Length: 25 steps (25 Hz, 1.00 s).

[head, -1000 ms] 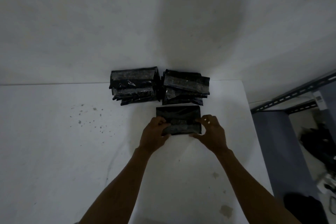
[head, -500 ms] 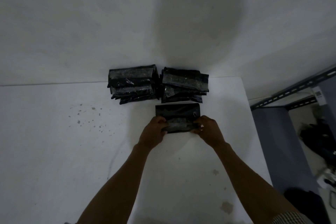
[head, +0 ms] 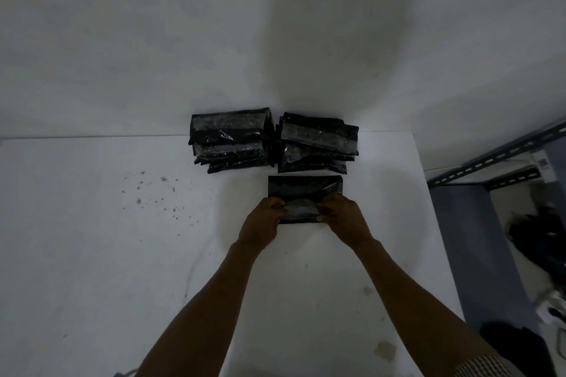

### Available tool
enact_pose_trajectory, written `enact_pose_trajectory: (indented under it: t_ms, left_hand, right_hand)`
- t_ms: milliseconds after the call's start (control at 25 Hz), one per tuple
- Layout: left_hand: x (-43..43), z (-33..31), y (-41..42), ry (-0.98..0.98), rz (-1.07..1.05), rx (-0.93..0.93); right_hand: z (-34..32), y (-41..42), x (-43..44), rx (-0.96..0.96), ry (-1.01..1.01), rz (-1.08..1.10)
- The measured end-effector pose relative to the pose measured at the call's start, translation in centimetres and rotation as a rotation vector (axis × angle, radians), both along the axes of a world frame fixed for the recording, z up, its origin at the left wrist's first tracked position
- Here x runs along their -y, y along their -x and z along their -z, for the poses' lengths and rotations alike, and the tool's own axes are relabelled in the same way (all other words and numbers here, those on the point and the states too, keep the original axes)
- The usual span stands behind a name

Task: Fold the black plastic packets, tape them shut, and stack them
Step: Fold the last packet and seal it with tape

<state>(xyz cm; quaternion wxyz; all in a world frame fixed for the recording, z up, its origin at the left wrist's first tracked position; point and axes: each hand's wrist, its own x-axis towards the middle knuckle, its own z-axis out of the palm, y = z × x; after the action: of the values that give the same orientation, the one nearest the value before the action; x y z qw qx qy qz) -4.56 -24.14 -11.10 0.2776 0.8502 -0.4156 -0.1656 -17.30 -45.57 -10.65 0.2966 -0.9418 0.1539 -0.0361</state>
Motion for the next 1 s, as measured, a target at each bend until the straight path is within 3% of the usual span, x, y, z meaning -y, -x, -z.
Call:
enact_pose_trajectory:
  t_ms: [160, 400, 480, 640, 840, 1000]
  left_hand:
    - [2.3, -1.1, 0.5, -0.003, 0.031, 0.057]
    - [1.1, 1.1, -0.1, 0.003, -0.024, -0.028]
    - [0.8, 1.2, 0.2, 0.029, -0.027, 0.044]
    - [-0.3, 1.1, 3.7, -0.108, 0.094, 0.293]
    - [-2.2, 2.0, 5.2, -0.369, 0.09, 0.293]
    - [-2.0, 1.4, 4.3, -0.423, 0.136, 0.261]
  right_hand:
    - [-0.4, -1.3, -2.0, 0.001, 0.099, 0.015]
    - [-0.1, -0.6, -0.9, -0.013, -0.036, -0.017]
    - [-0.8, 0.0, -1.1, 0.019, -0.005, 0.036]
    - [0.1, 1.8, -4.0, 0.036, 0.251, -0.053]
    - [1.7, 4.2, -5.1, -0.225, 0.254, -0.161]
    - [0.2, 3.4, -4.1, -0.223, 0.207, -0.188]
